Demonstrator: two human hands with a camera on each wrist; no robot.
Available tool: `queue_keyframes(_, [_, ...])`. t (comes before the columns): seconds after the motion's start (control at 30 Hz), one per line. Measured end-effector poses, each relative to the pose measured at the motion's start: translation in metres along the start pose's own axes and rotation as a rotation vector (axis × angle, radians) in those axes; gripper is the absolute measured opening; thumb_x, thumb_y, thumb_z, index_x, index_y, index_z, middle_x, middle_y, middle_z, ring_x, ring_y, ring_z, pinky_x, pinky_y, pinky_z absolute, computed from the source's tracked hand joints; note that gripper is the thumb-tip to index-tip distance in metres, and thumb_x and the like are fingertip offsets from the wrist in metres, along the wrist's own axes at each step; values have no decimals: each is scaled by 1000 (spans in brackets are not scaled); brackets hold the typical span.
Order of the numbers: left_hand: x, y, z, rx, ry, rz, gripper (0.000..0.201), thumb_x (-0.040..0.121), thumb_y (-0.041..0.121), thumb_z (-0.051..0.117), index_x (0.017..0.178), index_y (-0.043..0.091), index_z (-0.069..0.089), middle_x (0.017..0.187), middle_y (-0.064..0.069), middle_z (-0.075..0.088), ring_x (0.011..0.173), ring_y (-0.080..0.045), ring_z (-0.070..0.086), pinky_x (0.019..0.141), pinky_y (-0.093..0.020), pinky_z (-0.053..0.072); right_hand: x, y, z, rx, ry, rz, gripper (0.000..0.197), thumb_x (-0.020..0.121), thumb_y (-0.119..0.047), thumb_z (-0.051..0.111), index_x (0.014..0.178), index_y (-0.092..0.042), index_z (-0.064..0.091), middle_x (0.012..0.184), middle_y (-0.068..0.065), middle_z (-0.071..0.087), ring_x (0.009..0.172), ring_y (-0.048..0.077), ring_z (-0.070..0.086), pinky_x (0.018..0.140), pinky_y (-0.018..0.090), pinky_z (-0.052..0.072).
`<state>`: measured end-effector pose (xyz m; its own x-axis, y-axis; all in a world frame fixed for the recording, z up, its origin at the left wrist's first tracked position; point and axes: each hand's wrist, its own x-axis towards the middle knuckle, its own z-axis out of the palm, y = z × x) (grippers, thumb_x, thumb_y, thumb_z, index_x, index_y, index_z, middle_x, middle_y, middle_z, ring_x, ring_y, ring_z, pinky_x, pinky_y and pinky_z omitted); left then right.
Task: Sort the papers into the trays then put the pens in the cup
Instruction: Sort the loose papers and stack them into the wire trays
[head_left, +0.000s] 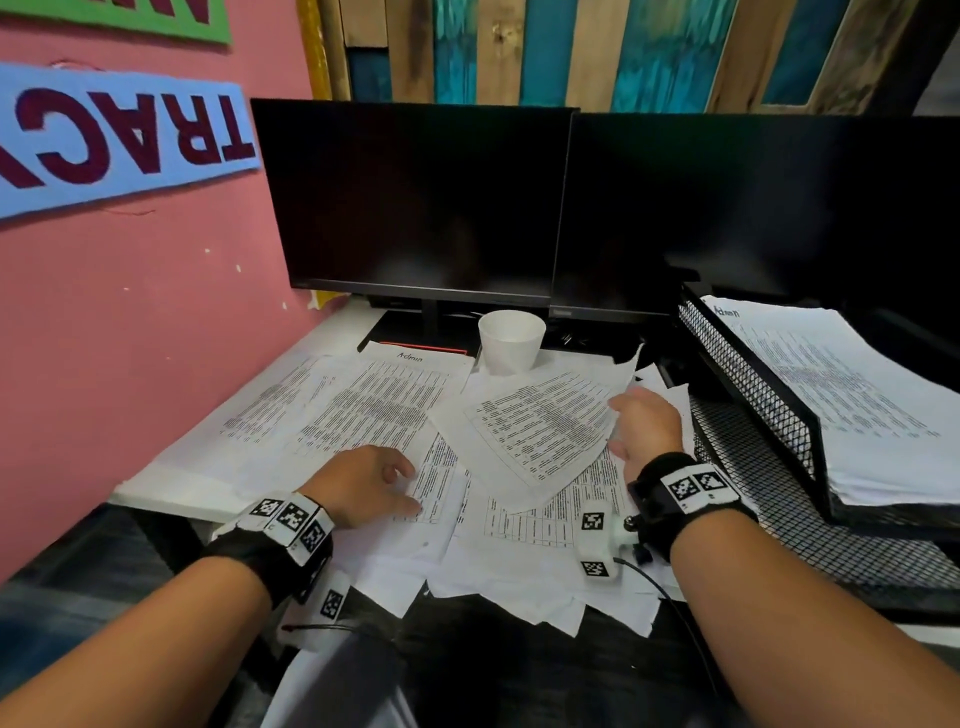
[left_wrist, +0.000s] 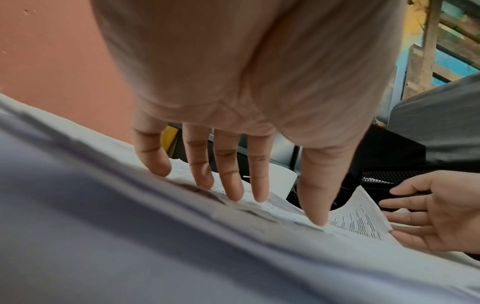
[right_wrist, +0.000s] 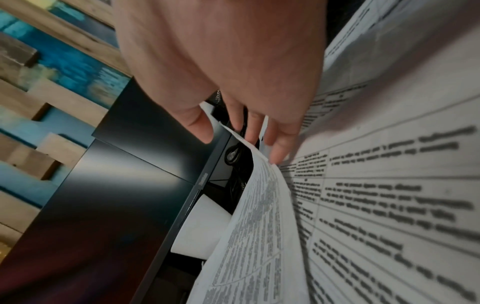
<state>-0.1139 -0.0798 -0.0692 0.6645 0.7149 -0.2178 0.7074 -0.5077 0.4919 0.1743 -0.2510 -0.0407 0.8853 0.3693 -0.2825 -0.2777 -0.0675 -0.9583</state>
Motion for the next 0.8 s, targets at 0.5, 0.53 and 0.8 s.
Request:
queue_keyframes(0.5, [-12, 9, -1, 176, -21, -102, 104, 60, 58, 82, 152, 45, 36, 158, 7, 41, 139, -23, 48, 111, -48, 46, 6, -4, -7, -106, 18, -51, 40, 80, -17, 53, 115, -2, 66, 94, 10, 69, 90, 31, 68, 90, 57, 61])
queue_keyframes(0.53, [-13, 8, -4, 153, -34, -120, 106, 62, 53, 83, 154, 44, 32, 159, 5, 41, 139, -24, 49, 111, -48, 47, 3, -8, -9, -43, 30, -56, 37, 83, -14, 50, 115, -6, 65, 100, 11, 70, 90, 31, 68, 90, 53, 60])
queue_keyframes(0.8, [-7, 7, -4, 204, 49, -108, 75, 83, 32, 72, 151, 33, 41, 126, 1, 65, 107, -21, 65, 90, -34, 55, -14, 7, -25, -16, -160, 96, 16, 101, -4, 56, 113, -5, 67, 93, 15, 81, 79, 29, 80, 63, 38, 64])
